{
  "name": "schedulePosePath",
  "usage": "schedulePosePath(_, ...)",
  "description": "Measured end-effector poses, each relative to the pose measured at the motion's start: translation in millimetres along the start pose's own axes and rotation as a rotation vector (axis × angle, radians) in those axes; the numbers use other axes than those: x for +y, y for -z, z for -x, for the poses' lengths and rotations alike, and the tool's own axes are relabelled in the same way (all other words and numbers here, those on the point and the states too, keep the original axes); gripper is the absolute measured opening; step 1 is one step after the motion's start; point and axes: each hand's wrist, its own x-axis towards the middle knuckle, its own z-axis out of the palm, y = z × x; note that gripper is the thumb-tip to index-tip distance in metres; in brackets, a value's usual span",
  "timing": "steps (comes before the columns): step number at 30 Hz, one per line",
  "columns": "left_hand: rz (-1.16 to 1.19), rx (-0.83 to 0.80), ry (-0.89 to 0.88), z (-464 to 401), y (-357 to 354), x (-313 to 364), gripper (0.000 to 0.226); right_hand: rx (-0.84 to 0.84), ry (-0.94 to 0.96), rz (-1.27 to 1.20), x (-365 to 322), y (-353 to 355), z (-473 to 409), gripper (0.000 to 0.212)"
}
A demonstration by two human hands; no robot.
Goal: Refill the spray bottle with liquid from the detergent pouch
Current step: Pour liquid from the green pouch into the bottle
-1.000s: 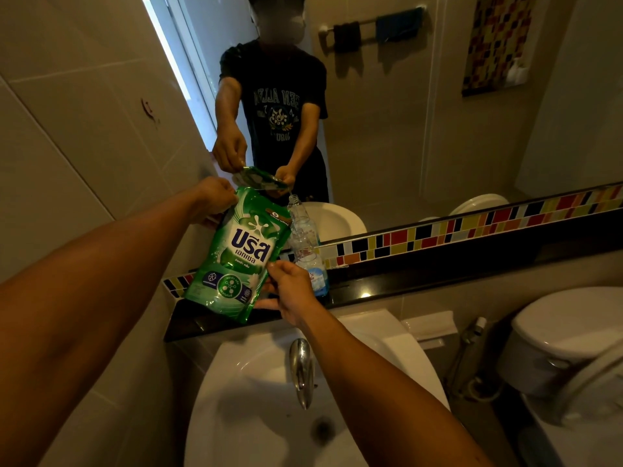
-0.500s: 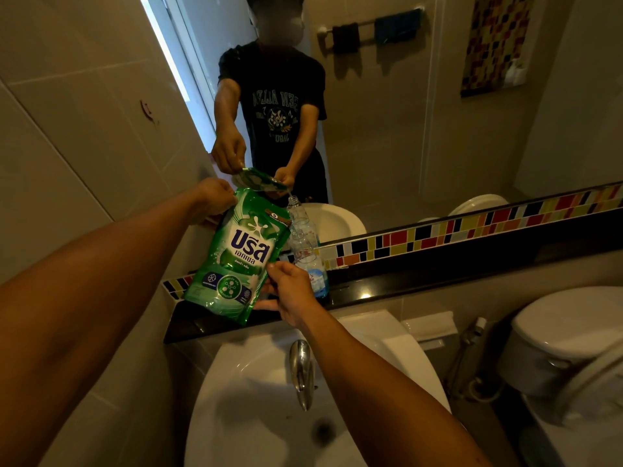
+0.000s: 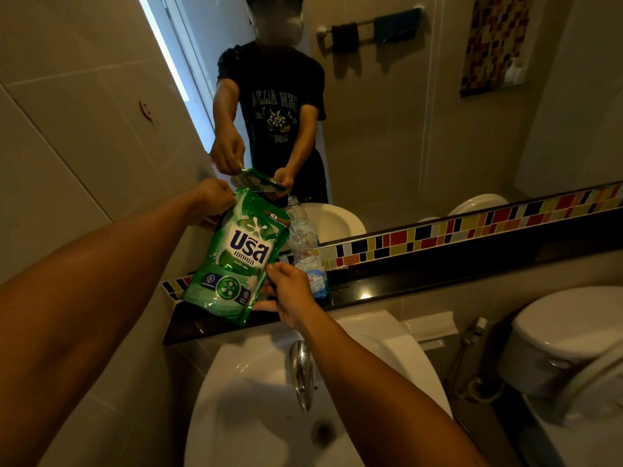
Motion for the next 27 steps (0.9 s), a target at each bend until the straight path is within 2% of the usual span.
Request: schedulePosePath(27, -0.005, -0.019, 0.008, 0.7, -1.7, 2.7, 0.009, -0.017, 0.001, -0.012, -0.7, 3.9, -0.1, 0.013)
